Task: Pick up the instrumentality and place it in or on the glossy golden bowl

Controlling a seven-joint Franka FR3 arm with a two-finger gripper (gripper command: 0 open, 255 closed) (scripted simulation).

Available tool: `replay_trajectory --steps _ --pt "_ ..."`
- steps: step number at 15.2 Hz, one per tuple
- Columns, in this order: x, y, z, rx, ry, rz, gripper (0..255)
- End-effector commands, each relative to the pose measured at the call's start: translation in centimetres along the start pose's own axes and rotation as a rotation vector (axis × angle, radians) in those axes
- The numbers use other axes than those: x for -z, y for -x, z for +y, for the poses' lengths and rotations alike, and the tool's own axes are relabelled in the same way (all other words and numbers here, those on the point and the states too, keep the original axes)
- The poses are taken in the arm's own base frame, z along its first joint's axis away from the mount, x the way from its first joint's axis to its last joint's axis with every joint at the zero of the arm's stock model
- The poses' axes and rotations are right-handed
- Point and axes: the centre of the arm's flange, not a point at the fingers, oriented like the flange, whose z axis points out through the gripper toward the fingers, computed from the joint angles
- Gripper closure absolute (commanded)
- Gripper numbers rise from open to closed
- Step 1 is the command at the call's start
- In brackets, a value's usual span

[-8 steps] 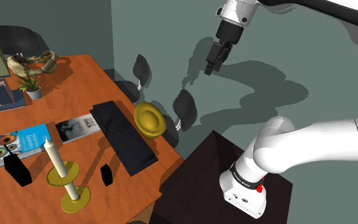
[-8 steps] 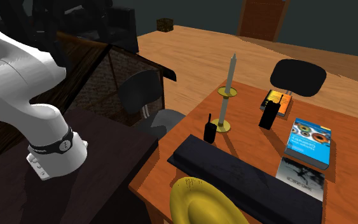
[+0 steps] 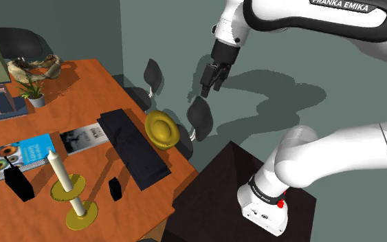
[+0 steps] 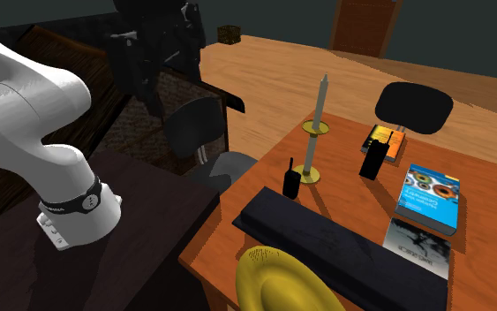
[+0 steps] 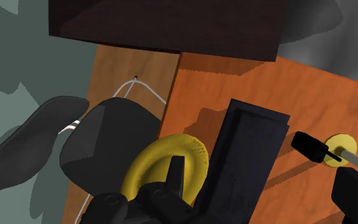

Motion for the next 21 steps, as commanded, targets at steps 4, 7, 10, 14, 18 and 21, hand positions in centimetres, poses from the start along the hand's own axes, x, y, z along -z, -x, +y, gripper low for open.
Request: replay_trajectory --steps 4,7,10,14,18,21 --pt "-4.5 -2.9 -4.0 -0.012 0.017 -0.02 0" --pt "-7.4 -4.5 -6.4 -0.018 0.028 -0.034 0" --pt "-10.4 -6.1 -8.9 -0.025 0.039 -0.047 0" --pt "-14.4 -8.1 -12.0 -0.033 0.053 -0.065 0" --pt "-18.5 -10.2 -15.1 -0.042 0.067 -0.083 0" --pt "-21.6 -11.6 -17.4 -0.048 0.078 -0.096 0"
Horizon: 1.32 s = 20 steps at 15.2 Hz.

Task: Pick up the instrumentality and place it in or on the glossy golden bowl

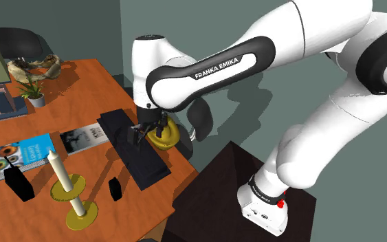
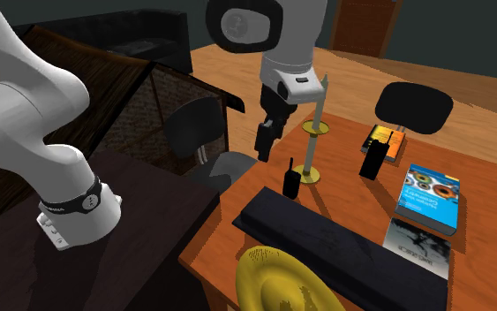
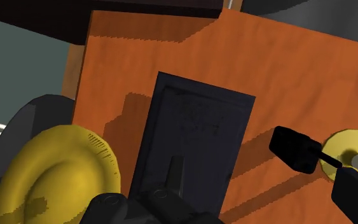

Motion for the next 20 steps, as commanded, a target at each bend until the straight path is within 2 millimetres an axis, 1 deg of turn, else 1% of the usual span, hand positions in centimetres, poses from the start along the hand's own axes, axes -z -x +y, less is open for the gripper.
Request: replay_trajectory --steps 1,14,20 --pt "-1.9 -1.3 -1.7 -0.005 0.006 -0.008 0" --pt "-14.6 -8.1 -12.2 -0.033 0.052 -0.066 0" --pt "-17.8 -7.9 -12.0 -0.033 0.052 -0.066 0"
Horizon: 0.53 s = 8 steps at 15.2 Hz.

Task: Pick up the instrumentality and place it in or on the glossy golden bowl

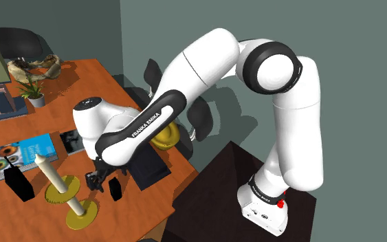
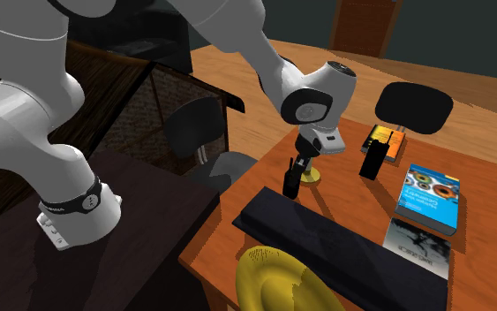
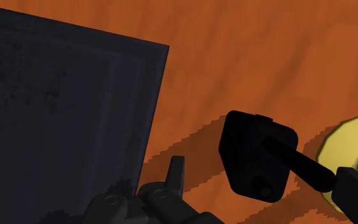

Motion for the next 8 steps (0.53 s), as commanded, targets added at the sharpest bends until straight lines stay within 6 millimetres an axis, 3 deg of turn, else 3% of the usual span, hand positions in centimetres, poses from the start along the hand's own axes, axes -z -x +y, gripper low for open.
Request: replay_trajectory --steps 1,8 --pt "-1.08 -0.03 -0.11 0.001 -0.001 0.0 0" --pt "-1.38 -0.03 -0.11 0.001 -0.001 0.0 0"
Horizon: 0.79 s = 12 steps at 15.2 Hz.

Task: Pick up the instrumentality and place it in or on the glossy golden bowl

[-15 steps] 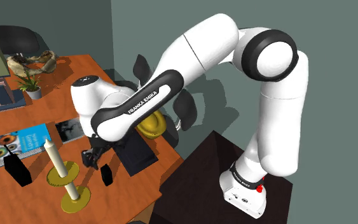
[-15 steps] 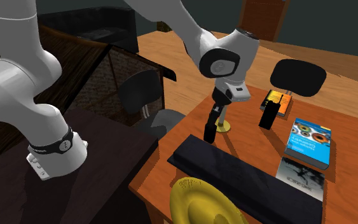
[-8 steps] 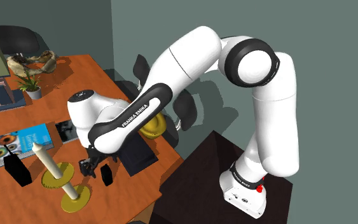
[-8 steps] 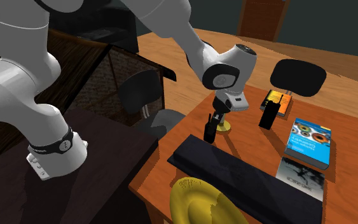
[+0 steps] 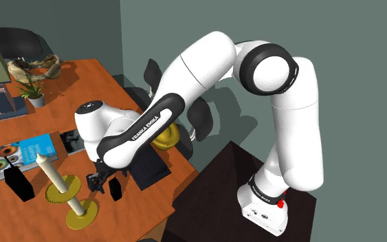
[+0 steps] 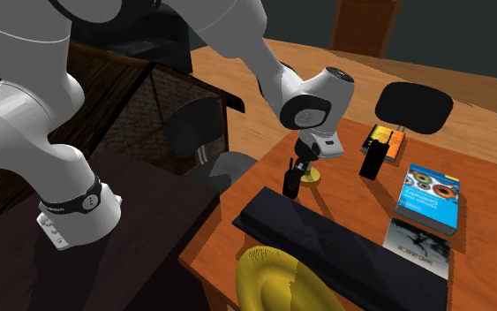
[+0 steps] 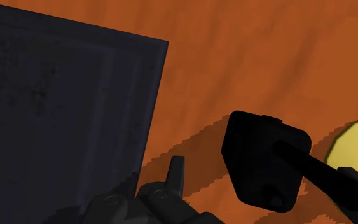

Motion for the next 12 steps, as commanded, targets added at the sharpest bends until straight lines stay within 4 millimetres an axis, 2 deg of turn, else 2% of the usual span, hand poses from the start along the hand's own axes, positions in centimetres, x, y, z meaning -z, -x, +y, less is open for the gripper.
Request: replay_trajectory --steps 1,2,3,12 --pt "-0.19 0.18 -0.26 0.005 0.0 -0.003 0" --pt "-0.19 0.18 -0.26 0.005 0.0 -0.003 0" --pt "-0.24 0.24 -0.32 0.005 0.0 -0.003 255" --pt "-0.19 0.18 -0.26 0.005 0.0 -0.003 255"
